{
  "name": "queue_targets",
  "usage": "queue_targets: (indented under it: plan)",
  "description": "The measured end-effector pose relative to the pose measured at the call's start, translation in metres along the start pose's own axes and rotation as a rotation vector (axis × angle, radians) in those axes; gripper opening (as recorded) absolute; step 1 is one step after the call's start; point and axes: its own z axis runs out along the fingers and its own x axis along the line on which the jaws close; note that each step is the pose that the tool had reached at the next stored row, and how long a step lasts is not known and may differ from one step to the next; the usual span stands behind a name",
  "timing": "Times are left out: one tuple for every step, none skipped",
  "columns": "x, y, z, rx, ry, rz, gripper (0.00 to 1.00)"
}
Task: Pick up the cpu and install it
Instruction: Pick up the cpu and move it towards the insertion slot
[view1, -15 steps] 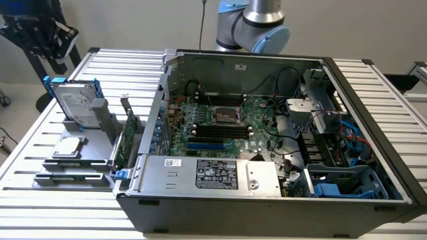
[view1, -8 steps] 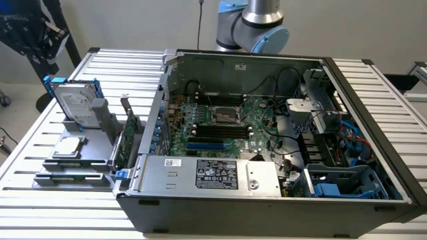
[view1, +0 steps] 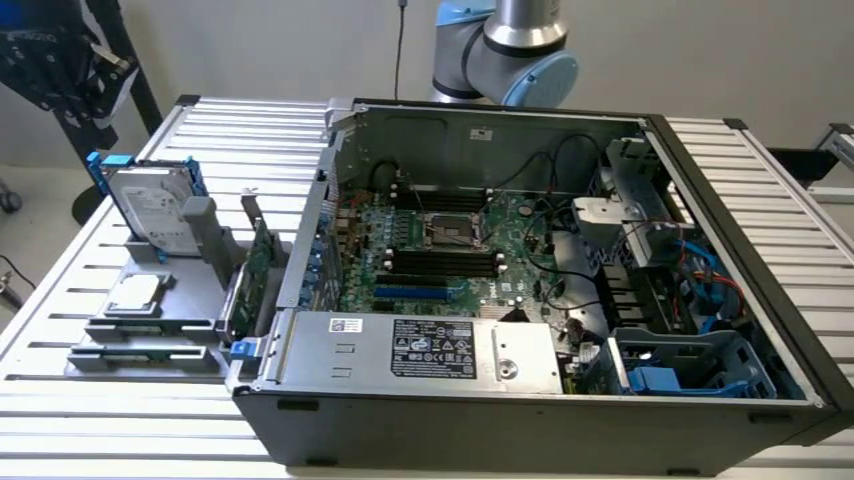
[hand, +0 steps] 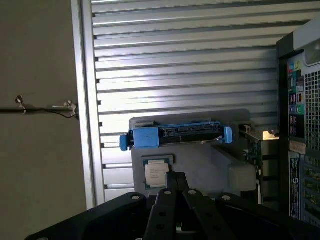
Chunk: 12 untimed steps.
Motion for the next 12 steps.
queue_targets:
  plan:
    - [0.0, 0.0, 0.0, 0.0, 0.0, 0.0, 0.11]
    - [0.0, 0.0, 0.0, 0.0, 0.0, 0.0, 0.11]
    - [0.0, 0.0, 0.0, 0.0, 0.0, 0.0, 0.11]
    - [0.0, 0.0, 0.0, 0.0, 0.0, 0.0, 0.11]
    - [0.0, 0.0, 0.0, 0.0, 0.0, 0.0, 0.12]
    - [0.0, 0.0, 0.0, 0.0, 0.0, 0.0, 0.17]
    - [0.0, 0.0, 0.0, 0.0, 0.0, 0.0, 0.17]
    - [0.0, 0.0, 0.0, 0.0, 0.0, 0.0, 0.3]
    - [0.0, 0.0, 0.0, 0.0001, 0.0001, 0.0, 0.3]
    - [0.0, 0.0, 0.0, 0.0001, 0.0, 0.0, 0.36]
    - [0.0004, 0.0, 0.0003, 0.0001, 0.0001, 0.0, 0.36]
    - [0.0014, -0.0001, 0.0015, 0.0001, 0.0, 0.0, 0.42]
